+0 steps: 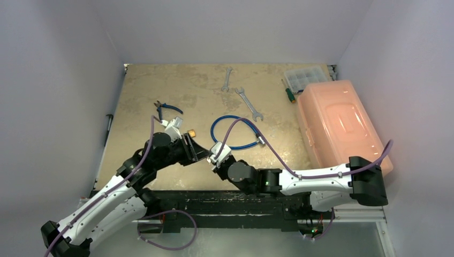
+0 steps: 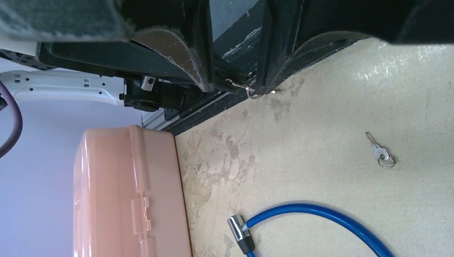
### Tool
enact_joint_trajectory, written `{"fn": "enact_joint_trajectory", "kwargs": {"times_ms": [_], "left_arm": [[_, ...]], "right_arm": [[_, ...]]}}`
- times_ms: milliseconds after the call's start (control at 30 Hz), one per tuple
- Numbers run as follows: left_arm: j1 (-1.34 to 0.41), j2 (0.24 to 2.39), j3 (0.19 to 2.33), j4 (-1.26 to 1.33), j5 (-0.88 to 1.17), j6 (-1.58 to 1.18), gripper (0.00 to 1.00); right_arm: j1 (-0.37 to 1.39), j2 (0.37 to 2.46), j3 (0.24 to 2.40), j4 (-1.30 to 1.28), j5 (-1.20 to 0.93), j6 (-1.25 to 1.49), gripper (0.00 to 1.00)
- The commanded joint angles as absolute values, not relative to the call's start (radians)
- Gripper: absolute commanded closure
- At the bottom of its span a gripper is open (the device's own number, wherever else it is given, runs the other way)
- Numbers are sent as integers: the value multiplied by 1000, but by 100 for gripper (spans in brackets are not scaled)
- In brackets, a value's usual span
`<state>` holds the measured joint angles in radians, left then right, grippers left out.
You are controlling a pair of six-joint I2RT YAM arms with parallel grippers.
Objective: Unlock with the key
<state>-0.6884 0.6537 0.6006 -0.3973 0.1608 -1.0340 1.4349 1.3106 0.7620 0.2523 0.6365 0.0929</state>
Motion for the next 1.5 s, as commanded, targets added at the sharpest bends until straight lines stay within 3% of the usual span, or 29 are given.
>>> {"fn": "enact_joint_trajectory", "kwargs": {"times_ms": [0, 600, 867, 1033, 1200, 1267, 1467], "left_arm": [[-692, 675, 640, -365, 208, -969, 65], [-692, 689, 582, -341, 203, -958, 83], [-693, 698, 546, -254, 275, -985, 85], [-692, 689, 529, -223, 292, -989, 99], [-693, 668, 520, -239, 256, -988, 100], [-692, 661, 515, -235, 247, -993, 100], [-692, 642, 515, -225, 222, -1002, 100]], "right_arm": [[1436, 1274, 773, 290, 629, 88, 100], [1436, 1202, 767, 286, 611, 91, 100], [1436, 1213, 772, 304, 611, 91, 100], [1436, 1229, 779, 307, 619, 93, 100], [1436, 1221, 776, 300, 613, 106, 100], [1437, 1218, 776, 293, 607, 109, 95], [1436, 1200, 766, 270, 597, 128, 65]]}}
